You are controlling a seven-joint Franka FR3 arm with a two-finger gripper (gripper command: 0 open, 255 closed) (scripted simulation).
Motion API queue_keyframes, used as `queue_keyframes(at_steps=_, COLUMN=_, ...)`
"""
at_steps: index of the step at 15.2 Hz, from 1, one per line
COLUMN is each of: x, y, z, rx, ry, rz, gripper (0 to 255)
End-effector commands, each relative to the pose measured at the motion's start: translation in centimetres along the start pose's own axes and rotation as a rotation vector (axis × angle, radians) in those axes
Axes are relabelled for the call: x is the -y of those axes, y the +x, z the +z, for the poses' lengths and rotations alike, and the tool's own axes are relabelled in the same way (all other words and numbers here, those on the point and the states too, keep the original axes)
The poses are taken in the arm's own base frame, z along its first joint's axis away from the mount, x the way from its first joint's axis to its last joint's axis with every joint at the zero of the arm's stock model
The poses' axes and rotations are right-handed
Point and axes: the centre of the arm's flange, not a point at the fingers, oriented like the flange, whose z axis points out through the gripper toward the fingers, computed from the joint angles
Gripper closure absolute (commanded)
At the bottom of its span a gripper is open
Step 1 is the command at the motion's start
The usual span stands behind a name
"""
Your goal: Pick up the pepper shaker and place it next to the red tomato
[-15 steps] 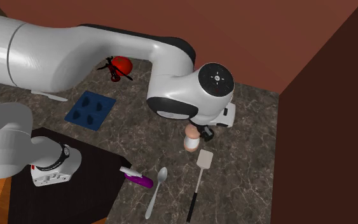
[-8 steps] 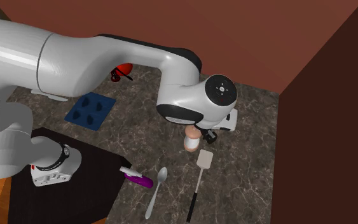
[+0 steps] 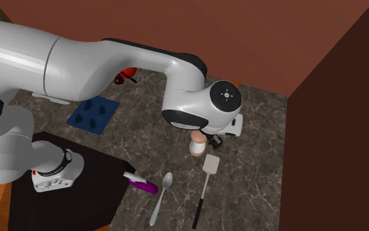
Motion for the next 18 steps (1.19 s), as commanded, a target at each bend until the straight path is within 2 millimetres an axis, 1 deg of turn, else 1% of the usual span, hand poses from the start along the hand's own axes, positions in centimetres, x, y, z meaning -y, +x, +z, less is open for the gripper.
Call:
queue_keyframes(at_steps=1, x=0.0, y=0.0, z=0.0, rx=0.0, ry=0.0, rz=0.0, gripper=0)
queue_keyframes(at_steps=2, x=0.0, y=0.0, z=0.0, rx=0.0, ry=0.0, rz=0.0, gripper=255)
queue_keyframes(at_steps=11, x=0.0, y=0.0, z=0.0, rx=0.0, ry=0.0, rz=0.0, gripper=255)
queue_keyframes(at_steps=18, x=0.7, y=0.3, z=-3.6, rx=0.0, ry=0.0, rz=0.0, gripper=255)
